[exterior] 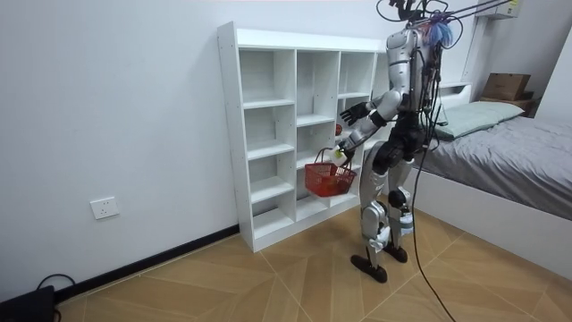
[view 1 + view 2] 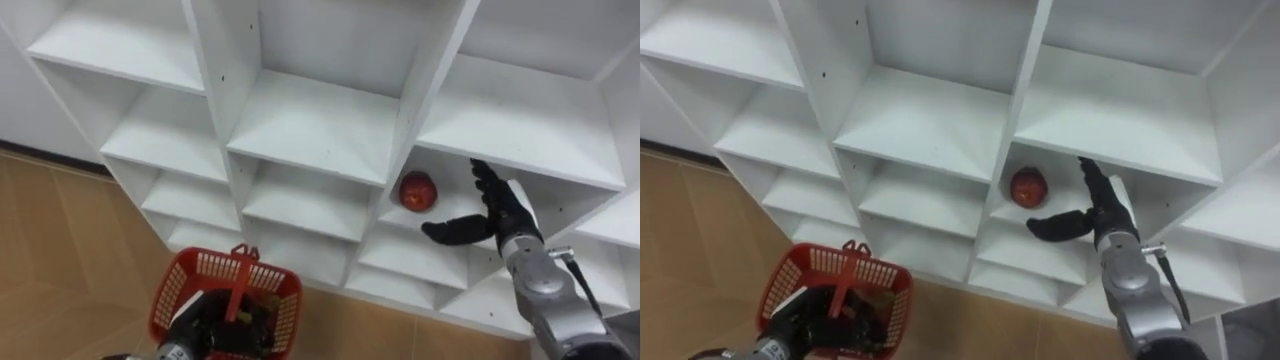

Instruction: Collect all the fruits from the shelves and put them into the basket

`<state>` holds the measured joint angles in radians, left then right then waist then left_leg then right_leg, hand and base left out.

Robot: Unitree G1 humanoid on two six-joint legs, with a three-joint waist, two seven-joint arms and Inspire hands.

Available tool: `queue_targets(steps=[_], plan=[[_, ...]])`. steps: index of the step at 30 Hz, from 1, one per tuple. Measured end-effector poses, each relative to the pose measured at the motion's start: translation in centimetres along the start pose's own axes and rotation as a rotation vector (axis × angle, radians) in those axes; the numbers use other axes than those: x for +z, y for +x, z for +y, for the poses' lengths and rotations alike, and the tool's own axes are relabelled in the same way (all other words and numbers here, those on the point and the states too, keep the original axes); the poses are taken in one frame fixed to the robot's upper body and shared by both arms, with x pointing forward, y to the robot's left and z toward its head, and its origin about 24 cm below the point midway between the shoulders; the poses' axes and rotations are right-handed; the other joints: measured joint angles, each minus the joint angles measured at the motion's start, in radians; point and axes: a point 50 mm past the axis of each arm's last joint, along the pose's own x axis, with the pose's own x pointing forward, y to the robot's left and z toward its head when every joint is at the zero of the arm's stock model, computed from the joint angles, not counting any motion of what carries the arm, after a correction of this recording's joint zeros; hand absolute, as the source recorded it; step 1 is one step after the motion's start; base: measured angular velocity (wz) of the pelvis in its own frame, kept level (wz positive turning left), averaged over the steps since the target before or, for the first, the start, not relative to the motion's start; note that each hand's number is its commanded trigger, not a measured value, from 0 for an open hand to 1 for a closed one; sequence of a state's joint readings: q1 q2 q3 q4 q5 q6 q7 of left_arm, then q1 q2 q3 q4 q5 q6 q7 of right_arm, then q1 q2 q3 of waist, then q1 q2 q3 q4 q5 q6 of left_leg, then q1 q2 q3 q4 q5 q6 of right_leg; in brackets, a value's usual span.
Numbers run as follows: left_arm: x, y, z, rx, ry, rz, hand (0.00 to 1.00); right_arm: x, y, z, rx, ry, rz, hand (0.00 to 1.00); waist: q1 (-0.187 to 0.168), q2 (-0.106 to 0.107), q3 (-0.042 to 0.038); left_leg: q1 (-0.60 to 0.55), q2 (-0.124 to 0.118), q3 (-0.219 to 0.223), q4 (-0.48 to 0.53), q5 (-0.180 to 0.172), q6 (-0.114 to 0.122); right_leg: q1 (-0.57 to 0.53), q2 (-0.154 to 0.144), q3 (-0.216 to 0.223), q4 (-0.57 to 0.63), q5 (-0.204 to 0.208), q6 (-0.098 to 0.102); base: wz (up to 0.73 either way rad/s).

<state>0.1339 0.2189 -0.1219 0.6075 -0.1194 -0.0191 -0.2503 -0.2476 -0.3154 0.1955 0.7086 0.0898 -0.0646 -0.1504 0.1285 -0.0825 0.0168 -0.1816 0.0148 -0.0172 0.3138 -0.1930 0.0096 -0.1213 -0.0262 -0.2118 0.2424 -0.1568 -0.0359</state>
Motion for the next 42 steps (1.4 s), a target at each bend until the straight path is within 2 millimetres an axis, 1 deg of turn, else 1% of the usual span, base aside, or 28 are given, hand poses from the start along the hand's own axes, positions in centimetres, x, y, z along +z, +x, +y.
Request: queue_targets(steps=[4, 7, 9, 10, 12, 13, 15, 21, 28, 34, 35, 36, 40, 42], plan=[[-0.6, 0.1, -0.3, -0.014, 0.005, 0.033, 1.0, -0.1, 0.3, -0.3, -0.022, -0.01, 0.014, 0.0, 0.008, -0.001, 0.0014, -0.024, -0.007, -0.001, 0.002, 0.003, 0.003, -0.032, -0.009, -0.002, 0.026, -0.01, 0.002, 0.03], [-0.5, 0.2, -0.5, -0.023, 0.014, 0.036, 1.0, 0.6, 0.6, -0.4, -0.036, -0.007, -0.004, 0.0, 0.009, -0.002, 0.003, -0.054, -0.008, 0.001, 0.013, 0.003, 0.003, -0.063, -0.013, -0.004, 0.039, -0.013, 0.002, 0.0], [-0.3, 0.4, -0.6, -0.031, 0.021, 0.037, 1.0, 1.4, 1.0, -0.5, -0.05, -0.006, -0.026, 0.0, 0.01, -0.001, 0.0092, -0.069, -0.009, -0.001, 0.019, 0.004, 0.004, -0.08, -0.016, -0.005, 0.051, -0.016, 0.002, 0.0], [-0.3, 0.5, -0.6, -0.031, 0.021, 0.039, 1.0, 1.6, 1.1, -0.5, -0.054, -0.005, -0.03, 0.0, 0.011, 0.0, 0.0109, -0.072, -0.009, -0.001, 0.02, 0.004, 0.004, -0.083, -0.016, -0.004, 0.052, -0.016, 0.002, 0.0], [0.0, 0.9, -0.5, -0.031, 0.026, 0.039, 1.0, 2.7, 1.8, -0.9, -0.08, -0.014, -0.046, 0.0, 0.01, 0.003, 0.017, -0.096, -0.009, 0.002, 0.031, 0.004, 0.004, -0.109, -0.017, -0.004, 0.065, -0.017, 0.001, 0.0], [0.1, 0.9, -0.5, -0.031, 0.028, 0.037, 1.0, 2.9, 2.0, -1.0, -0.088, -0.016, -0.051, 0.0, 0.011, 0.005, 0.0206, -0.102, -0.009, 0.002, 0.034, 0.004, 0.004, -0.114, -0.017, -0.004, 0.069, -0.017, 0.001, 0.0], [0.3, 1.1, -0.8, -0.043, 0.04, 0.037, 1.0, 3.4, 2.2, -1.3, -0.11, -0.017, -0.06, 0.0, 0.011, 0.008, 0.025, -0.117, -0.01, 0.003, 0.036, 0.005, 0.005, -0.132, -0.019, -0.003, 0.074, -0.017, 0.0, 0.0], [0.7, 1.4, -1.4, -0.066, 0.059, 0.028, 1.0, 3.9, 2.4, -1.4, -0.134, -0.016, -0.076, 0.0, 0.013, 0.01, 0.0258, -0.173, -0.013, 0.012, 0.048, 0.009, 0.007, -0.199, -0.026, 0.006, 0.107, -0.024, -0.002, -0.02], [1.5, 1.8, -1.6, -0.075, 0.067, 0.007, 1.0, 4.0, 2.4, -1.6, -0.164, -0.015, -0.077, 0.0, 0.013, 0.014, 0.025, -0.18, -0.012, 0.015, 0.046, 0.009, 0.007, -0.213, -0.026, 0.013, 0.112, -0.024, -0.001, -0.03], [1.4, 1.9, -1.9, -0.073, 0.071, 0.011, 1.0, 4.1, 2.4, -1.6, -0.165, -0.018, -0.08, 0.0, 0.011, 0.026, 0.0237, -0.18, -0.012, 0.017, 0.046, 0.009, 0.007, -0.217, -0.026, 0.016, 0.119, -0.025, -0.002, 0.0], [1.4, 1.8, -1.9, -0.073, 0.069, 0.012, 1.0, 4.1, 2.4, -1.6, -0.166, -0.017, -0.082, 0.0, 0.011, 0.029, 0.0224, -0.182, -0.012, 0.019, 0.046, 0.009, 0.008, -0.22, -0.026, 0.017, 0.12, -0.025, -0.002, -0.04], [1.4, 1.8, -1.9, -0.073, 0.069, 0.012, 1.0, 4.3, 2.5, -1.7, -0.167, -0.016, -0.085, 0.0, 0.011, 0.032, 0.0206, -0.187, -0.012, 0.021, 0.046, 0.01, 0.008, -0.228, -0.027, 0.02, 0.123, -0.025, -0.002, -0.05], [1.4, 1.9, -1.9, -0.073, 0.068, 0.014, 1.0, 4.7, 2.6, -1.7, -0.169, -0.015, -0.095, 0.0, 0.01, 0.035, 0.0198, -0.192, -0.012, 0.03, 0.045, 0.012, 0.009, -0.238, -0.028, 0.023, 0.128, -0.025, -0.002, -0.05], [1.4, 1.9, -2.0, -0.073, 0.067, 0.017, 1.0, 5.4, 2.8, -1.8, -0.172, -0.015, -0.111, 0.0, 0.01, 0.035, 0.0197, -0.194, -0.012, 0.037, 0.043, 0.012, 0.009, -0.248, -0.029, 0.032, 0.135, -0.025, -0.002, -0.1]])
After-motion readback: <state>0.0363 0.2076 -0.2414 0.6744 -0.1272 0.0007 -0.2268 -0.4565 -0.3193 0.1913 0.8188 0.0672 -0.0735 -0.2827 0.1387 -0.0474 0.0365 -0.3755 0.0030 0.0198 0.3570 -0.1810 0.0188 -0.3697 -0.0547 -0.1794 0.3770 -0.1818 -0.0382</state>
